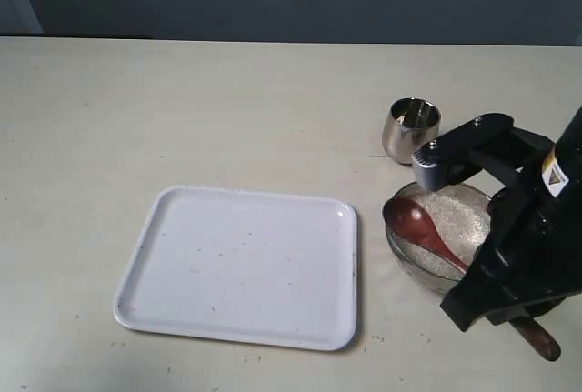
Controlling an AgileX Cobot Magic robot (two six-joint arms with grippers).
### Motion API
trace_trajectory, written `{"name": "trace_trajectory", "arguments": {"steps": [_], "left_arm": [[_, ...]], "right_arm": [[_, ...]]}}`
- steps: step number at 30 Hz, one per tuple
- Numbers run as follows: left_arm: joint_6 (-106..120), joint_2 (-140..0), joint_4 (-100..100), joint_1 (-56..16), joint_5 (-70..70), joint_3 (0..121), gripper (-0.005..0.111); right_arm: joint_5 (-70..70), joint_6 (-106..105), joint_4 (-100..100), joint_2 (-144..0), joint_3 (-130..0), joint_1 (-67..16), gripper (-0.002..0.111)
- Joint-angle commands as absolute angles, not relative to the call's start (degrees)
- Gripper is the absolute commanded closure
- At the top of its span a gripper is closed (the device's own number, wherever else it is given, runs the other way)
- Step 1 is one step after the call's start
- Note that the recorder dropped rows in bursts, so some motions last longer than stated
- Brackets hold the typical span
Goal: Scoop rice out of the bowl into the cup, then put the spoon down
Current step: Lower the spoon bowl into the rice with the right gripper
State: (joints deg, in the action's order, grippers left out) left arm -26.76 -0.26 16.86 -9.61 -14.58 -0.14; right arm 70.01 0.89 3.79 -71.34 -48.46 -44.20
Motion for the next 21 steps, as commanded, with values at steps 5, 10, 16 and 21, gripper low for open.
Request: {"name": "trace_trajectory", "arguments": {"steps": [5,10,16,21], "left_arm": [[-26.86,0.0,17.18,-10.01,-14.07,0.0,0.106],[-26.86,0.0,17.18,-10.01,-14.07,0.0,0.106],[-26.86,0.0,17.18,-10.01,-14.07,0.0,0.106],[-26.86,0.0,17.18,-10.01,-14.07,0.0,0.106]], "right_arm": [[69.96,0.0,-6.26,-69.15,-48.19,-44.06,0.109],[69.96,7.36,-23.68,-67.78,-47.71,-46.16,0.109],[69.96,3.9,-34.05,-66.56,-42.75,-52.66,0.109],[69.96,-4.07,-38.58,-66.56,-36.39,-55.99,0.109]]}}
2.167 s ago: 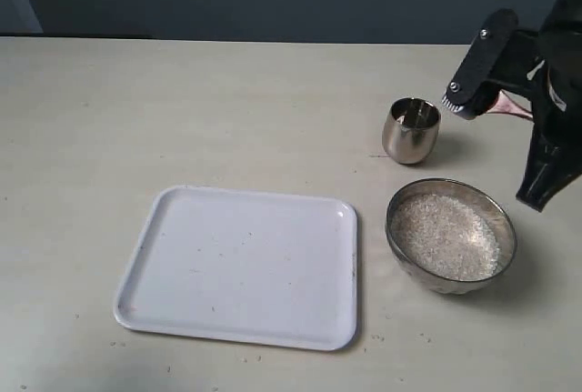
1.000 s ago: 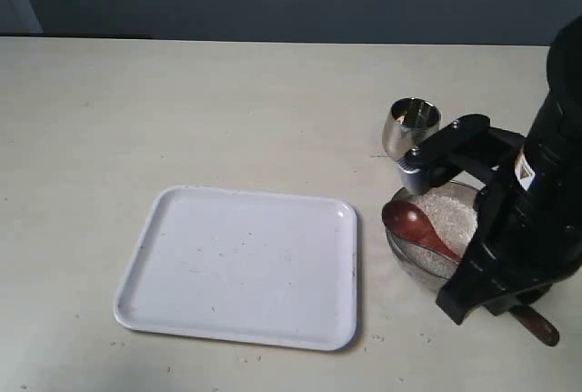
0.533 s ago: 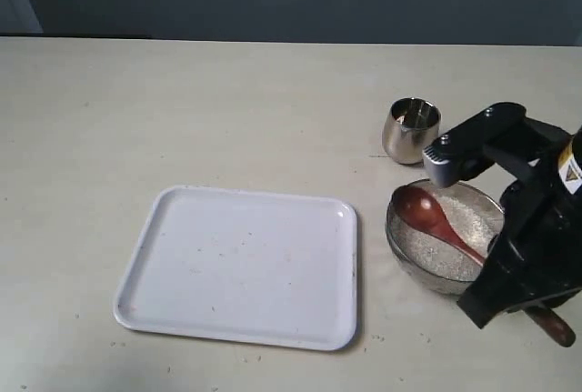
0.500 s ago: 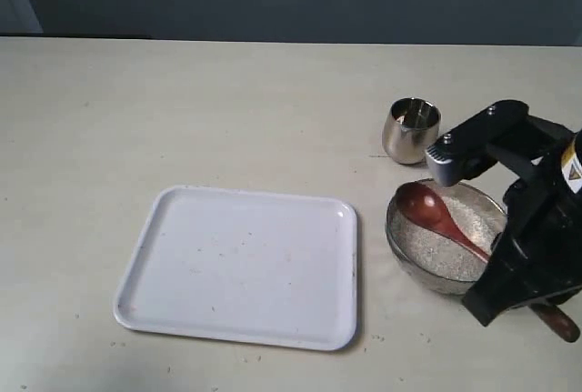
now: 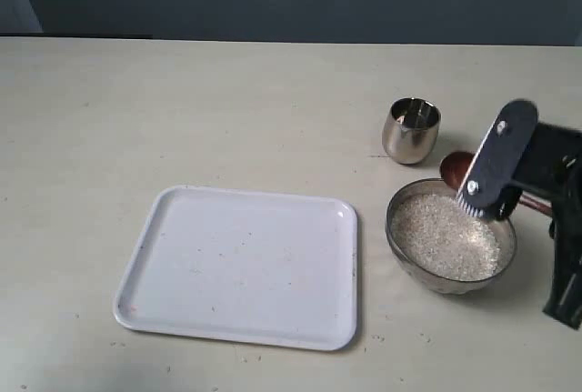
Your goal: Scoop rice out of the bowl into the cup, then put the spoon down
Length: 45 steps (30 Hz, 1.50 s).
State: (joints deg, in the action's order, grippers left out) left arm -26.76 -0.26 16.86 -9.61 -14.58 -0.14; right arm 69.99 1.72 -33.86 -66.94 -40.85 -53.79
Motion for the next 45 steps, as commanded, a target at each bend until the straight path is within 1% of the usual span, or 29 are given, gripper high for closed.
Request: {"name": "trace_trajectory", "arguments": {"steps": [1,8,14,24,31,45], "left_arm": [[-26.86,0.0,17.18,-10.01,-14.07,0.0,0.106],[-26.86,0.0,17.18,-10.01,-14.07,0.0,0.106],[-26.86,0.0,17.18,-10.01,-14.07,0.0,0.106],[-26.86,0.0,17.18,-10.01,-14.07,0.0,0.106],[-26.86,0.0,17.18,-10.01,-14.07,0.0,0.106],[-26.86,0.0,17.18,-10.01,-14.07,0.0,0.106]], "right_arm": [[69.96,-4.35,-39.73,-66.56,-35.73,-56.26,0.109],[69.96,-7.89,-45.73,-67.24,-35.22,-58.92,0.109],[69.96,-10.39,-46.45,-73.18,-35.33,-58.92,0.109],[69.96,-4.94,-47.37,-82.16,-43.49,-58.7,0.109],[69.96,-3.88,-45.96,-88.22,-44.41,-58.59,0.109],[69.96,-0.95,-50.97,-90.05,-43.55,-58.59,0.109]]}}
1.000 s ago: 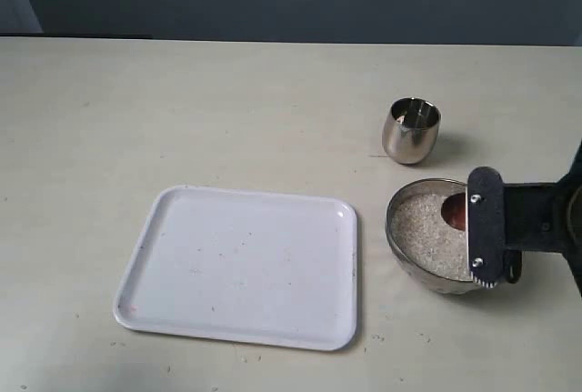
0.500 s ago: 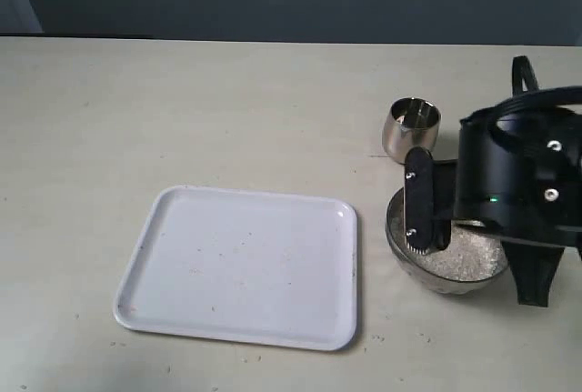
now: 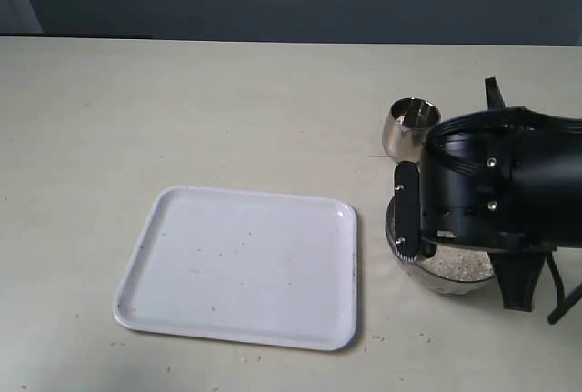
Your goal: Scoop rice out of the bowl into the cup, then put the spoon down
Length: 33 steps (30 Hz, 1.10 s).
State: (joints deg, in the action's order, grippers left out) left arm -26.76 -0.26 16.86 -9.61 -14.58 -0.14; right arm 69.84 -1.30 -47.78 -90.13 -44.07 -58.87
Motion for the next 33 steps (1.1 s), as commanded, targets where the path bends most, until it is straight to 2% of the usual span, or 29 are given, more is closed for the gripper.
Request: {"name": "trace_trajectory", "arguments": {"steps": [1,33], "left_arm": [[-26.86,0.0,17.18,-10.01,-14.07,0.0,0.106],[-26.86,0.0,17.18,-10.01,-13.96,0.0,0.106]], "right_arm": [[69.96,-0.95,-51.11,-90.05,-42.9,-58.59,0.109],[69.96,-8.32,-46.17,-91.52,-41.42,-59.44,0.109]]}}
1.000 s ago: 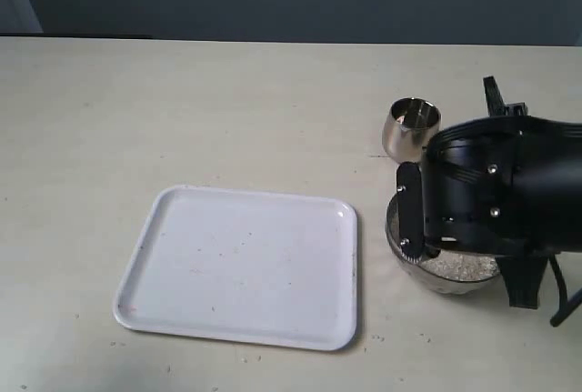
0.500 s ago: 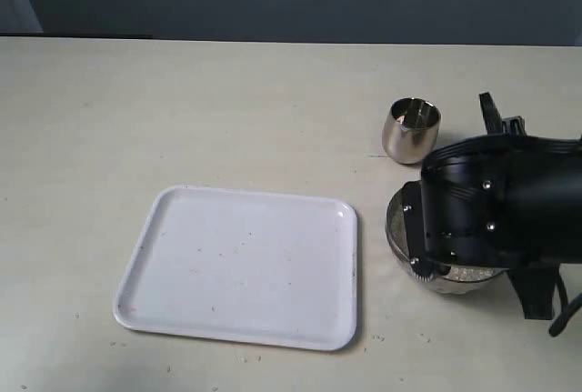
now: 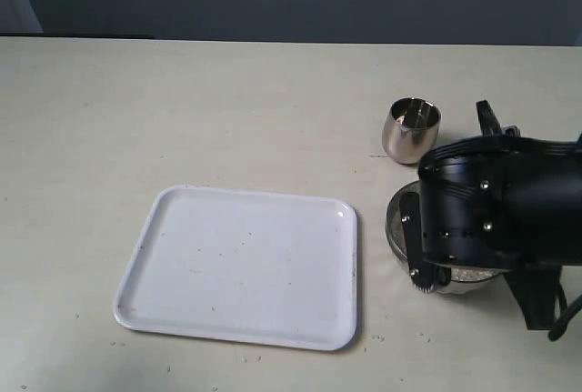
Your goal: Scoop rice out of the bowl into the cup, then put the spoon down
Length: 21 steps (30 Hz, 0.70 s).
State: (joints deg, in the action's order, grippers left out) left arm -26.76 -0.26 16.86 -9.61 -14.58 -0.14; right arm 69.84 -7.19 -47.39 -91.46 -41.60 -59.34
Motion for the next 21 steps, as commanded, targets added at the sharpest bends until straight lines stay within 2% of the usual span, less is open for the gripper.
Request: {"name": "trace_trajectory", "arguments": {"steps": [1,21], "left_arm": [[-26.86,0.0,17.18,-10.01,-13.96,0.0,0.106],[-26.86,0.0,17.18,-10.01,-13.96,0.0,0.106]], "right_arm": [[69.96,-8.32,-45.72,-91.52,-41.42,-59.44,0.109],[69.96,-7.25,-33.11,-91.52,-45.72,-59.32,0.109]]}}
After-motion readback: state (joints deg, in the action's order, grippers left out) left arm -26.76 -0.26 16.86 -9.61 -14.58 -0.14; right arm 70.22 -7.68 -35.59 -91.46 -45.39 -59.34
